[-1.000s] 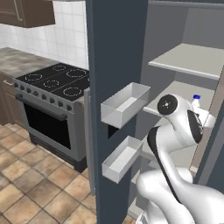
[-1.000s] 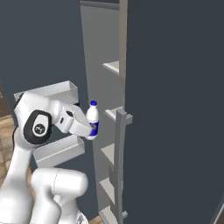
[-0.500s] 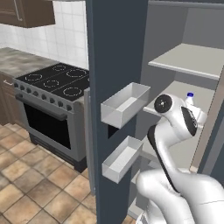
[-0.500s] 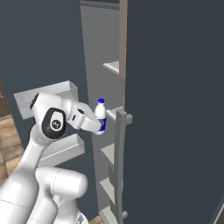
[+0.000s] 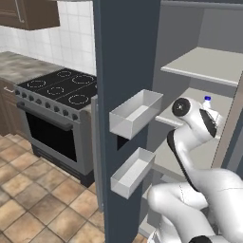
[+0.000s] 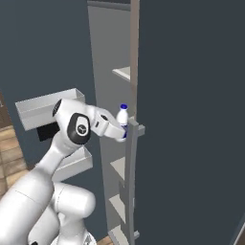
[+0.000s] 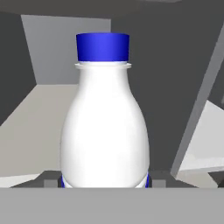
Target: Take the bottled waters from the counter and place them in the freezer to freeze. Close the freezer door after placing the bottles.
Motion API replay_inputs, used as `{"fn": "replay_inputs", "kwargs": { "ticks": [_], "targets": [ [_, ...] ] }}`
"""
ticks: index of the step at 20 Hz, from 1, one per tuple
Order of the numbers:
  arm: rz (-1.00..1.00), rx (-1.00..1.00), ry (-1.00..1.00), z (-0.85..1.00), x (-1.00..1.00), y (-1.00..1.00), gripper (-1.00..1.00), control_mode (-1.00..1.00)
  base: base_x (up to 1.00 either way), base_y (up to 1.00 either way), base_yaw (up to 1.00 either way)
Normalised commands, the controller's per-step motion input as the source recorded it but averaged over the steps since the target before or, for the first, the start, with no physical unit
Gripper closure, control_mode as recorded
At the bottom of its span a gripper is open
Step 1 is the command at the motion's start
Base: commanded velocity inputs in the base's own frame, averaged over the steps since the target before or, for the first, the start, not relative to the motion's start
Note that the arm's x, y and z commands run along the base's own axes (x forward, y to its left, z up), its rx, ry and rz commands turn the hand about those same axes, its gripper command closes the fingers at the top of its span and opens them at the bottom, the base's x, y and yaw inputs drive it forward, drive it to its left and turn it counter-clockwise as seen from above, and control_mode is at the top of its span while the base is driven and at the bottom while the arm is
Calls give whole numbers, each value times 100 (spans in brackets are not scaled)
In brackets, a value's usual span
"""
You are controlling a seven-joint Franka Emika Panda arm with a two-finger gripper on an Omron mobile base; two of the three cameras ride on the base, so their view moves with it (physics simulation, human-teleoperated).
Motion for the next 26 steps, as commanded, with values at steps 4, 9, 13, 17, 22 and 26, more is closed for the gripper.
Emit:
{"fn": "replay_inputs", "kwargs": {
  "ticks": [4, 9, 13, 17, 22, 26],
  "targets": [
    [0, 0, -1, -22, 55, -24, 100, -100, 0, 0, 0],
    [0, 0, 0, -25, 56, -24, 100, -100, 0, 0, 0],
    [0, 0, -3, -30, 50, -23, 100, -100, 0, 0, 0],
    [0, -1, -3, -36, 47, -13, 100, -100, 0, 0, 0],
    [0, -3, -6, -37, 43, -9, 100, -100, 0, 0, 0],
    [0, -5, -4, -35, 41, -20, 100, -100, 0, 0, 0]
  ]
}}
